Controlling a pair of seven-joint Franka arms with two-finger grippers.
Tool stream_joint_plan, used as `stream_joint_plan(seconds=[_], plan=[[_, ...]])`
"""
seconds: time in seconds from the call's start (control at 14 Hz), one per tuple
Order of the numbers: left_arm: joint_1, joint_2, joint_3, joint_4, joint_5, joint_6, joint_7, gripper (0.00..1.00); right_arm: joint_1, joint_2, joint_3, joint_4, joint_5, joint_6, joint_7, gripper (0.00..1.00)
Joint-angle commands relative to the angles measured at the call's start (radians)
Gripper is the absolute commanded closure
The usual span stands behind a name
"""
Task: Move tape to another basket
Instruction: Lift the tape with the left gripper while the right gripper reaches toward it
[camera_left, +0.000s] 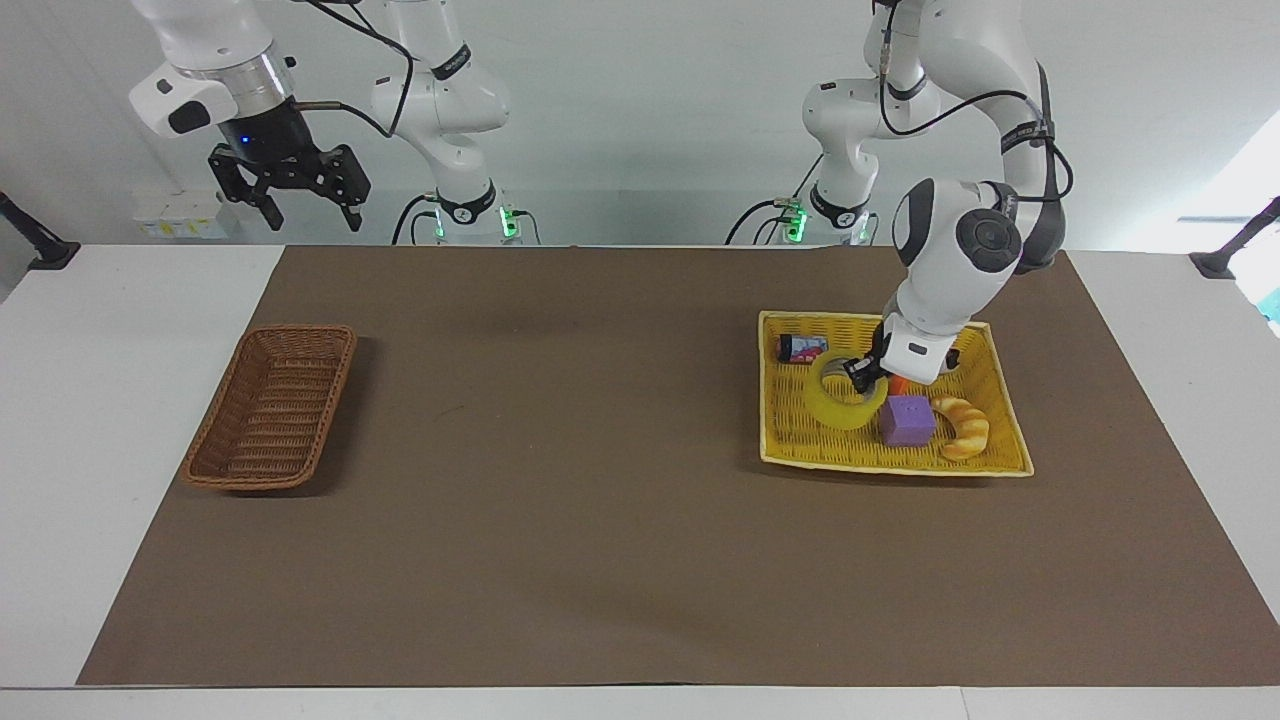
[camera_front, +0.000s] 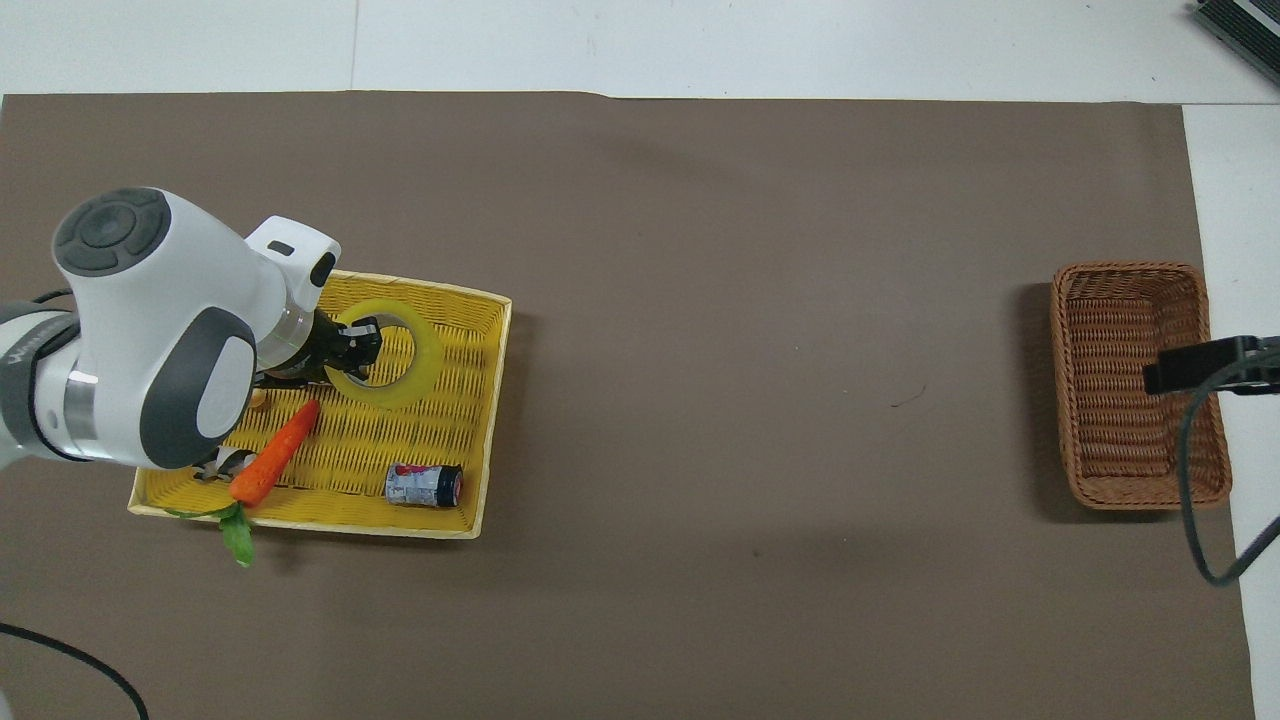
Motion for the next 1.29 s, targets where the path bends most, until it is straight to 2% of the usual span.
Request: stream_joint_plan(seconds=[0.0, 0.21, 0.36, 0.5, 0.64, 0.86, 1.0, 1.21], plan=[[-0.012, -0.019, 0.004, 0.099, -0.012, -0.13, 0.012, 1.0, 0.004, -0.011, 0.011, -0.016, 0.095, 0.013, -0.017, 0.0], [-0.013, -0.027, -0.002, 0.219, -0.033, -0.278, 0.003, 1.0, 0.073, -0.007, 0.017, -0.016, 0.153, 0.019, 0.03, 0.0], [-0.019, -0.027, -0.006, 0.274, -0.038, -0.357, 0.0, 1.0, 0.122, 0.01, 0.017, -0.022, 0.253, 0.072, 0.125, 0.0], [-0.039, -0.035, -0.035, 0.267, -0.042, -0.348, -0.021, 1.0, 0.182, 0.033, 0.017, -0.022, 0.322, 0.137, 0.244, 0.0], [-0.073, -0.041, -0.039, 0.258, -0.106, -0.327, -0.037, 1.0, 0.206, 0.062, 0.017, -0.022, 0.421, 0.189, 0.335, 0.0], [-0.131, -0.053, -0.039, 0.233, -0.217, -0.273, -0.034, 1.0, 0.225, 0.09, 0.017, -0.043, 0.533, 0.253, 0.372, 0.0], [-0.147, -0.059, -0.04, 0.218, -0.342, -0.224, -0.026, 1.0, 0.227, 0.09, 0.017, -0.1, 0.635, 0.315, 0.365, 0.0], [-0.225, -0.059, -0.04, 0.212, -0.415, -0.156, -0.032, 1.0, 0.257, 0.088, 0.017, -0.147, 0.673, 0.393, 0.363, 0.0]])
